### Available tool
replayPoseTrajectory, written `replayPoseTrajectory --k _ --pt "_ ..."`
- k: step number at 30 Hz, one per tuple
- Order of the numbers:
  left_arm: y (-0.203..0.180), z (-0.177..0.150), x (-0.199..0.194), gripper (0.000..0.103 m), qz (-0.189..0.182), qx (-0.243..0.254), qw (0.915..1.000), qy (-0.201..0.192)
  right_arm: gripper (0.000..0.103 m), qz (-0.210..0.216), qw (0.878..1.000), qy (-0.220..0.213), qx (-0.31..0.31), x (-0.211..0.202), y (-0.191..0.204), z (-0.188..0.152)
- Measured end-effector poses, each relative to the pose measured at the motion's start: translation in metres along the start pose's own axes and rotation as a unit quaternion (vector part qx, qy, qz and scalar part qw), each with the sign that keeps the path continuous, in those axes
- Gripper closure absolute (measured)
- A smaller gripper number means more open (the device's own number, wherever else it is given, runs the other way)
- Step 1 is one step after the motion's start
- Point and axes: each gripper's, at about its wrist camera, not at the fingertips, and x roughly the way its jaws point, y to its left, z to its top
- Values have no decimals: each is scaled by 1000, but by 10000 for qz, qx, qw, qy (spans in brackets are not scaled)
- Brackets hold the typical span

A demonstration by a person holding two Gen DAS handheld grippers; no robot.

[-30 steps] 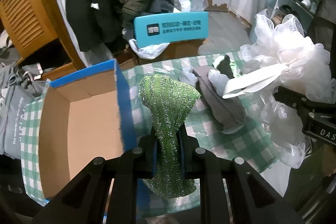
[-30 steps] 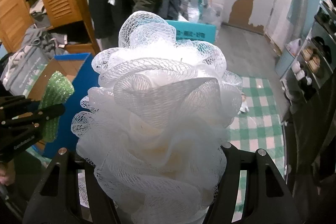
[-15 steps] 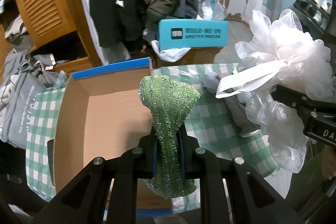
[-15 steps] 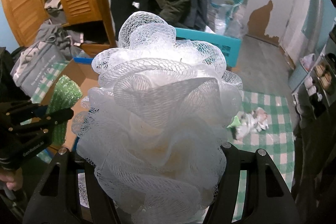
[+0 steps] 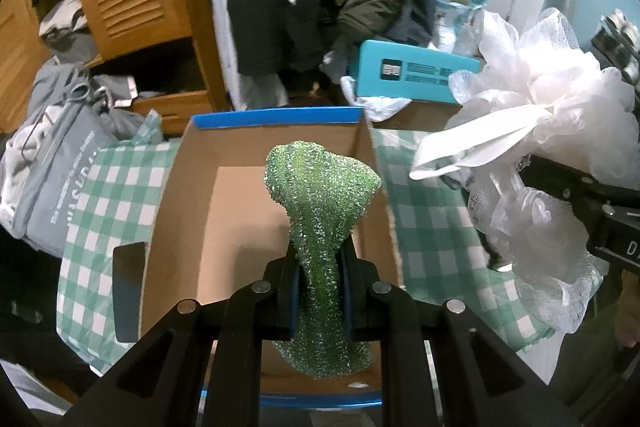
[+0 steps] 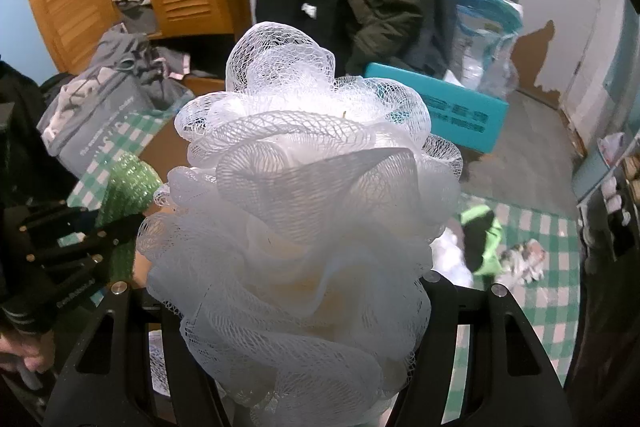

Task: Organize soft objects
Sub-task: 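Carry the green pad and white puff over the cardboard box with both tools, then release the green pad and white puff into the box with both tools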

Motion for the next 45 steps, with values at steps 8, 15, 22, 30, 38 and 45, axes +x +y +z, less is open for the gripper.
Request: replayPoseTrajectory --k 8,15,22,30,38,45 --pt "38 2 13 87 194 -360 9991 105 41 144 9994 83 -318 26 38 23" --pt "67 8 34 87 330 -644 9972 215 41 243 9977 274 -568 59 66 41" --pt "82 6 57 87 329 -818 9953 397 40 292 9953 532 -752 92 85 47" --pt "95 10 71 77 317 -1146 9914 547 25 410 9928 701 -883 117 95 55" --pt "91 7 61 47 464 -1021 9926 461 16 349 9931 550 -973 115 98 55" --pt "86 8 46 38 519 -908 9941 304 16 642 9952 444 -586 105 89 60"
